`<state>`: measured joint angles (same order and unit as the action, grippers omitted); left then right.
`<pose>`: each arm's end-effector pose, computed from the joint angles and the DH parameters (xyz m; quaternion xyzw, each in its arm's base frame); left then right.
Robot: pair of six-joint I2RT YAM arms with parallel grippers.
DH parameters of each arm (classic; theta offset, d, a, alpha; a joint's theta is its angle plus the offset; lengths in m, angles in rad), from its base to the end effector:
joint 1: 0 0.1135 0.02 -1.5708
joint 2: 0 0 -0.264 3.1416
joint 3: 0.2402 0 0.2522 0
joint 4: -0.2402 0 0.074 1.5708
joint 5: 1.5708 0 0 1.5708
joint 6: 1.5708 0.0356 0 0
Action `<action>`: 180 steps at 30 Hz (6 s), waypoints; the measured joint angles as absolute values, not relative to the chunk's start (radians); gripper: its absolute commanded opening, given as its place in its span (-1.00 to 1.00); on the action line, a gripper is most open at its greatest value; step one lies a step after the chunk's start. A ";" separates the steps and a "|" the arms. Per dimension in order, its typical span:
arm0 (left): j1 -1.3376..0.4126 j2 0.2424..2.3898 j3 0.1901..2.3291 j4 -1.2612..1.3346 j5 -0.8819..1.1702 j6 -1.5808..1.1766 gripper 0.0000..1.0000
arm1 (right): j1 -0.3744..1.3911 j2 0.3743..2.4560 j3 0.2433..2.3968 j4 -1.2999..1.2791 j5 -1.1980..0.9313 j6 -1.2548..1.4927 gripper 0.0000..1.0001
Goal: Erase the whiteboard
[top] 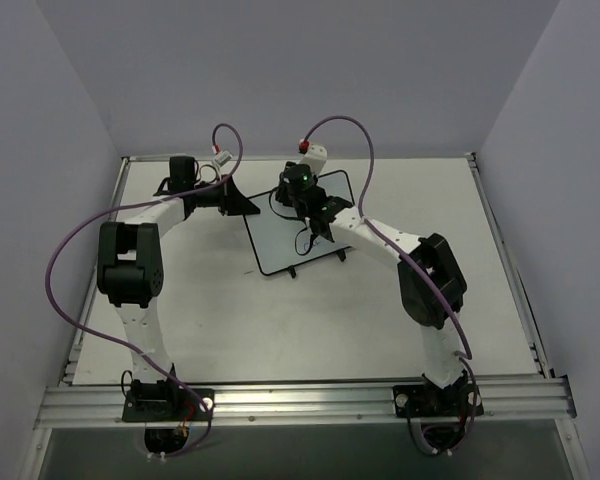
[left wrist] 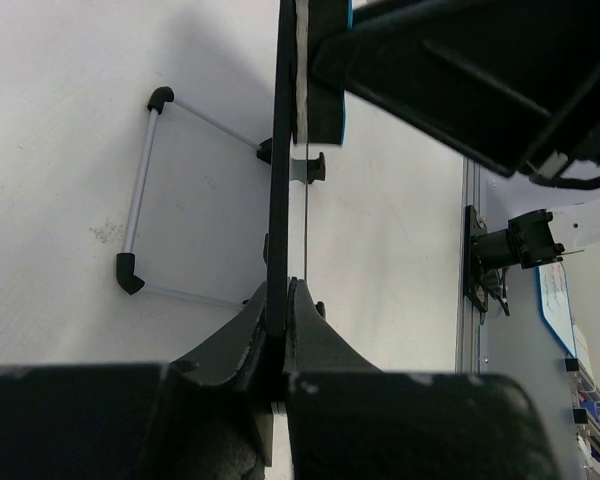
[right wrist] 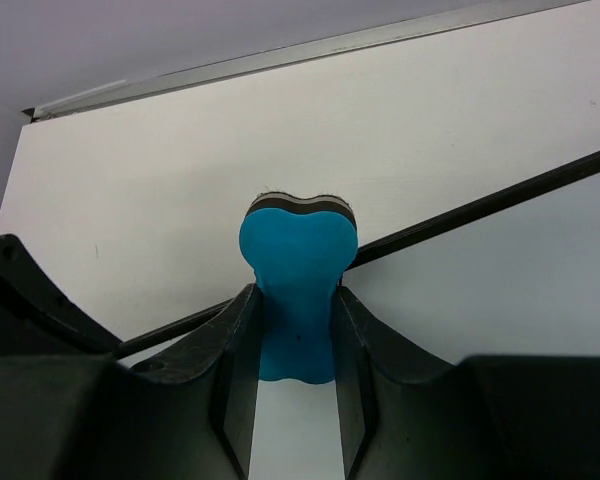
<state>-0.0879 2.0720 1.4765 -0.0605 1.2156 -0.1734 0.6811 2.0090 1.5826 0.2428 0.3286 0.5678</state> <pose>0.4471 -0.0729 0.2046 0.2205 0.7466 -0.5552 0.2927 0.3846 0.2969 0.2862 0.0615 0.7633 0.2667 0.5852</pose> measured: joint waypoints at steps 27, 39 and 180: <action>-0.089 2.070 1.477 -0.071 1.214 -0.175 -0.95 | 0.390 1.768 0.982 0.436 0.308 0.530 -1.00; -0.090 2.066 1.477 -0.072 1.218 -0.157 -0.95 | 0.565 1.743 0.838 0.559 0.413 0.600 -1.00; -0.130 2.046 1.524 -0.196 1.203 -0.014 -0.95 | 1.052 1.985 1.129 0.656 0.447 0.468 -1.00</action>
